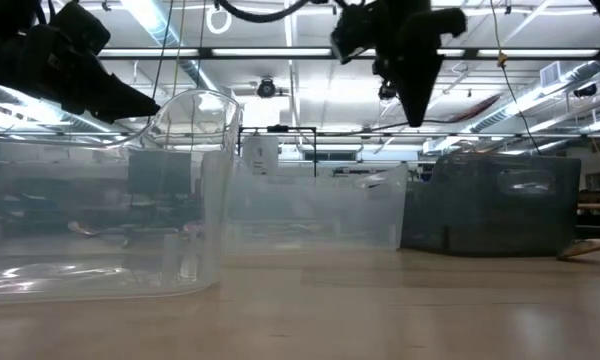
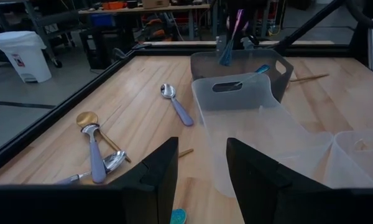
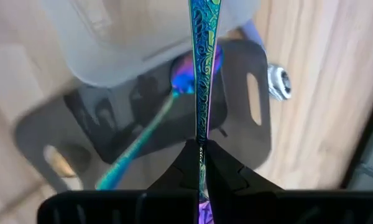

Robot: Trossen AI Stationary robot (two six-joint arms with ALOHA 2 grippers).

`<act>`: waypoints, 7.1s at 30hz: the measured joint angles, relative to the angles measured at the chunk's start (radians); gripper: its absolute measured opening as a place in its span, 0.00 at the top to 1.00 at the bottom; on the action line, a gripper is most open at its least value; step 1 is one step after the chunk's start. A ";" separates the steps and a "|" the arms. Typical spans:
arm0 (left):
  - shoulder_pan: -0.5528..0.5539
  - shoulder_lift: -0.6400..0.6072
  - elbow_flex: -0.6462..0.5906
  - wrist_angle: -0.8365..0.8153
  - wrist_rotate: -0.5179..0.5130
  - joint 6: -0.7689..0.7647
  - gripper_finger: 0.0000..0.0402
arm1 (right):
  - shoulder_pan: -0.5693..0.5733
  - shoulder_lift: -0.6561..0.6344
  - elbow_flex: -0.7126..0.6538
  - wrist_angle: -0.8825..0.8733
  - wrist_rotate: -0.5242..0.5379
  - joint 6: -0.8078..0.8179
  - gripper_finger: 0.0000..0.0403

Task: Sort silverware by color (type)
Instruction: Put the violet spoon into the black bin, then put the blue spoon into the top transparent bin

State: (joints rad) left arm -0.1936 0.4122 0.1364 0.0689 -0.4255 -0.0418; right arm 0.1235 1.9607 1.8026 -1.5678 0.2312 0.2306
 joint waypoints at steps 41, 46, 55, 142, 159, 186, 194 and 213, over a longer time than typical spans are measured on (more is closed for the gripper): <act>0.000 0.000 0.000 0.000 0.000 0.002 0.64 | -0.019 -0.249 -0.580 0.482 -0.096 0.609 0.97; 0.000 0.000 0.000 0.000 0.000 0.002 0.64 | -0.023 -0.249 -0.619 0.504 -0.120 0.626 0.97; 0.000 0.000 0.000 0.000 0.000 0.002 0.64 | -0.023 -0.249 -0.640 0.532 -0.129 0.640 0.86; 0.169 0.456 0.226 -0.333 -0.064 -0.439 0.64 | -0.263 -0.283 -0.507 1.175 0.022 -0.184 0.74; 0.395 0.724 0.234 0.047 0.071 -0.339 0.64 | -0.329 -0.486 -0.828 1.512 -0.037 -0.256 0.74; 0.597 1.221 0.548 0.146 0.221 -0.080 0.64 | -0.361 -0.474 -0.861 1.566 -0.153 -0.256 0.74; 0.648 1.309 0.574 0.253 0.283 -0.055 0.64 | -0.351 -0.474 -0.861 1.579 -0.181 -0.256 0.73; 0.668 1.429 0.689 0.033 0.325 -0.089 0.71 | -0.322 -0.474 -0.861 1.605 -0.185 -0.258 0.73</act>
State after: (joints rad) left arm 0.4747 1.8416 0.8257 0.1020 -0.1004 -0.1304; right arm -0.1982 1.4868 0.9413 0.0372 0.0460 -0.0275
